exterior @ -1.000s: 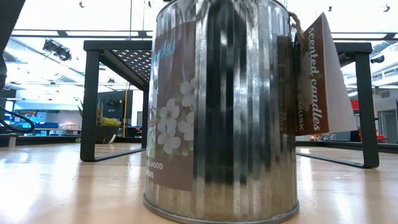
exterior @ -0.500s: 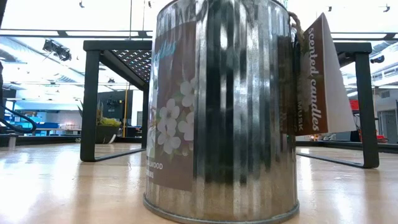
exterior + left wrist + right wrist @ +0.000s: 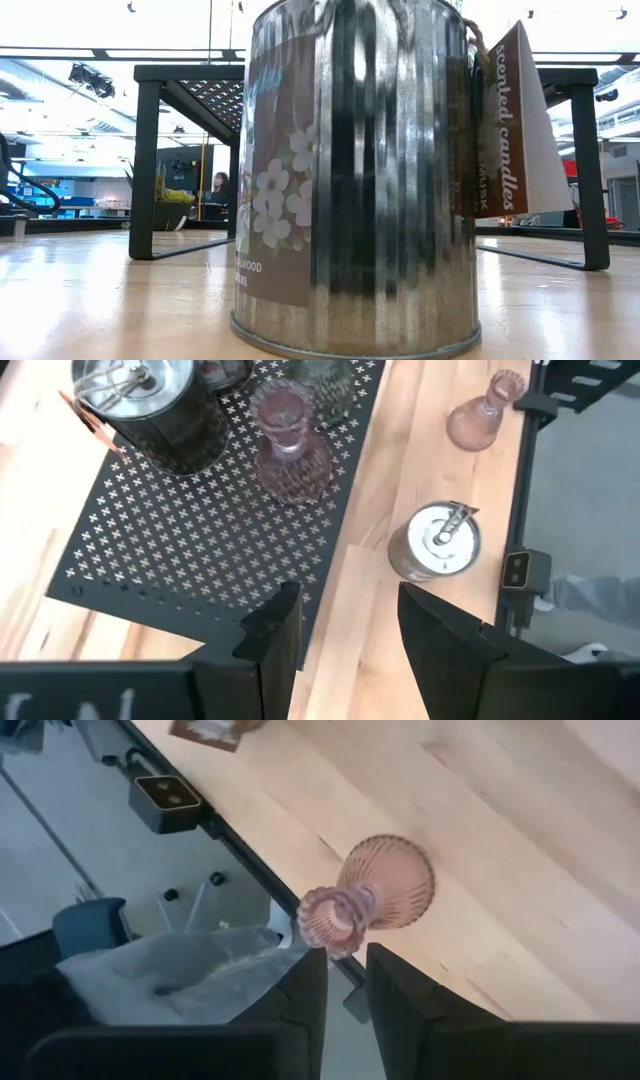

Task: Pick & Place candle stick holders
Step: Put the pink candle holder on the shelf aligned with the pink candle holder

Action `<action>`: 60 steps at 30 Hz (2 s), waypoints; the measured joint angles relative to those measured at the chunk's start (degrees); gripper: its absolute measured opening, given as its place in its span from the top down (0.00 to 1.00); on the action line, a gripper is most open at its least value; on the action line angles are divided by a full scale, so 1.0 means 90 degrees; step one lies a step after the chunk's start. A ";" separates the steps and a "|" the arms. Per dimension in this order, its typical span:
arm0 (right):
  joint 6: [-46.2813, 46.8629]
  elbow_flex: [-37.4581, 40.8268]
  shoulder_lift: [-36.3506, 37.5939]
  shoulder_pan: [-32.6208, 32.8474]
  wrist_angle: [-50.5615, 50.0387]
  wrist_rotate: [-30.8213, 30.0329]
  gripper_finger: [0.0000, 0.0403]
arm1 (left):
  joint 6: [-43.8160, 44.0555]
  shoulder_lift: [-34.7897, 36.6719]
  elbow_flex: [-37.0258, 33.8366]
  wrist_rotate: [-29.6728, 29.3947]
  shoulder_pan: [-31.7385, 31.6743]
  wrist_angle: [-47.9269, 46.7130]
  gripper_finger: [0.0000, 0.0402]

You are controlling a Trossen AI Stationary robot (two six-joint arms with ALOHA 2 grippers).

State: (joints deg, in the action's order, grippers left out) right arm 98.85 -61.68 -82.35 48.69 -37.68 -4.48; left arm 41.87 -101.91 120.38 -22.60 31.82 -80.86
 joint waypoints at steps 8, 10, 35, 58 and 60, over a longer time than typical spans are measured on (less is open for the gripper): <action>0.0181 0.0845 0.0000 -0.0002 0.1264 0.0001 0.73 | 0.0327 -0.0002 0.0000 -0.0575 0.0216 0.0049 0.57; 0.0243 0.0981 0.0000 -0.0005 0.1328 0.0034 0.71 | 0.0328 -0.0005 0.0000 -0.0586 0.0216 0.0100 0.57; 0.0250 0.1118 -0.0816 -0.0010 0.2267 0.0494 0.72 | 0.0270 -0.0008 0.0000 -0.1036 0.0194 0.0151 0.57; -0.0309 0.1125 0.0172 -0.0443 0.2033 0.0759 0.98 | 0.0255 -0.0010 0.0000 -0.1044 0.0128 0.0153 0.57; -0.0523 0.1125 0.0433 -0.0527 0.2031 0.0662 0.98 | 0.0255 -0.0010 0.0000 -0.1047 0.0099 0.0153 0.57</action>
State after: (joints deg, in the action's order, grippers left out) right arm 94.15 -51.55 -78.45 43.94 -19.40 1.48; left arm 44.16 -102.00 120.38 -32.02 32.71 -79.48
